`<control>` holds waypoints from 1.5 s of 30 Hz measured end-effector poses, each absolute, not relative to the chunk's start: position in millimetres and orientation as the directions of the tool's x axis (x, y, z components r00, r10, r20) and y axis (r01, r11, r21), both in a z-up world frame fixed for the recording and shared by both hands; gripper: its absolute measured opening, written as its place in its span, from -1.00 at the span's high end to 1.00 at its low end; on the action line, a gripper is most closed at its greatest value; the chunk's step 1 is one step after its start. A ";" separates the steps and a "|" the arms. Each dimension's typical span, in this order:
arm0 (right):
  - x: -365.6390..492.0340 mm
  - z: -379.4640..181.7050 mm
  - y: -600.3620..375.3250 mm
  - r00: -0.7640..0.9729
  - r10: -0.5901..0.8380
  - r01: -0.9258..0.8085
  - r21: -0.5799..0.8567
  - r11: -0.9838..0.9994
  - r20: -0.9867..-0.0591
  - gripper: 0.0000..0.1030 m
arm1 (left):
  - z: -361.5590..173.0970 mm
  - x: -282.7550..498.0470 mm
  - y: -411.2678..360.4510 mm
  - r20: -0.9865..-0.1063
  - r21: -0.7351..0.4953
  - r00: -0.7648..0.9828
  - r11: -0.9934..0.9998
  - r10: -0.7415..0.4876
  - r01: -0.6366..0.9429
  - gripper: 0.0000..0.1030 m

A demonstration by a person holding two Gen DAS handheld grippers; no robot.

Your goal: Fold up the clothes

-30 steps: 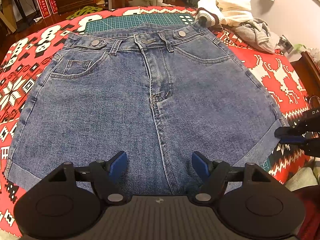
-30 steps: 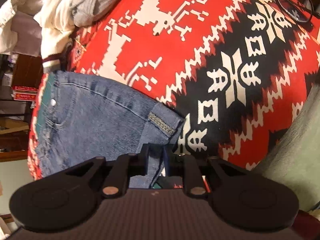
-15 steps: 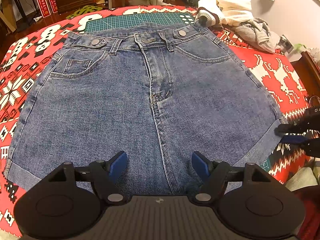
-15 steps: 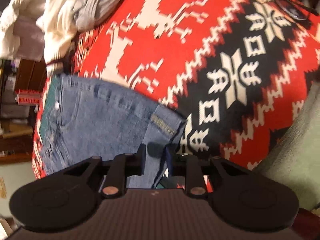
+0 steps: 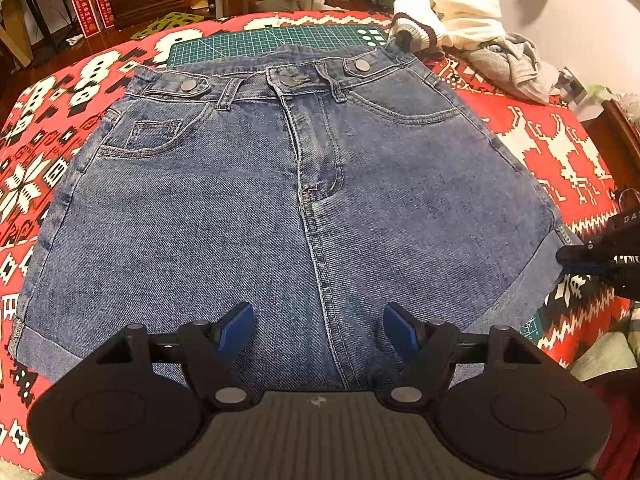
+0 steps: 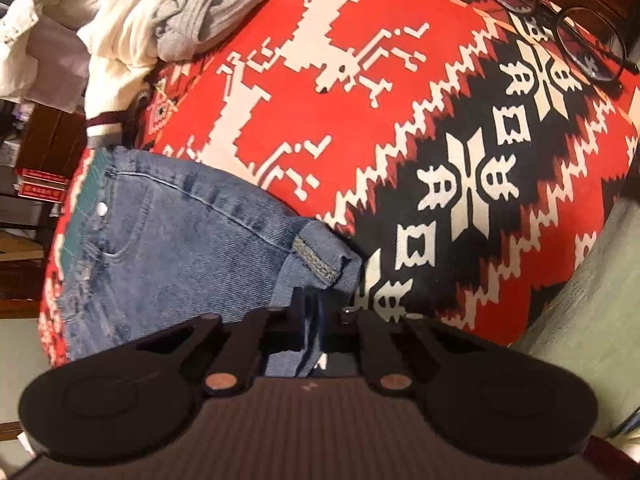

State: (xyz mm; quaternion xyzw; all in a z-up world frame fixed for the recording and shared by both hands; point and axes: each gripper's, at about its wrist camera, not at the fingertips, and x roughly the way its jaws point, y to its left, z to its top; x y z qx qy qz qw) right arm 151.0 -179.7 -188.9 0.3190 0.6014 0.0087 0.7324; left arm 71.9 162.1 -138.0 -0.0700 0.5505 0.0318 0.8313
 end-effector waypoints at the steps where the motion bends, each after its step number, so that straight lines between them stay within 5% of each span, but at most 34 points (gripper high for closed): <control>1: 149.8 -188.3 -182.0 0.281 0.415 0.372 0.497 0.784 -0.865 0.88 | -137.8 71.7 162.0 -0.919 -0.081 0.392 0.988 -0.024 -0.129 -0.38; 11: 153.7 -189.0 -178.3 0.286 0.443 0.370 0.524 0.767 -0.850 0.64 | -137.4 71.2 162.3 -0.918 -0.081 0.395 0.989 -0.025 -0.127 -0.38; 20: 154.6 -188.7 -176.7 0.272 0.525 0.335 0.591 0.734 -0.807 0.60 | -137.8 71.8 160.0 -0.919 -0.073 0.394 0.990 -0.019 -0.124 -0.38; 32: 158.0 -193.9 -177.5 0.267 0.452 0.405 0.525 0.748 -0.851 0.60 | -138.3 72.3 160.6 -0.919 -0.075 0.393 0.989 -0.020 -0.125 -0.38; 45: 152.3 -185.7 -162.1 0.242 0.289 0.354 0.362 0.863 -0.926 0.96 | -138.8 71.5 159.0 -0.920 -0.068 0.391 0.990 -0.014 -0.125 -0.38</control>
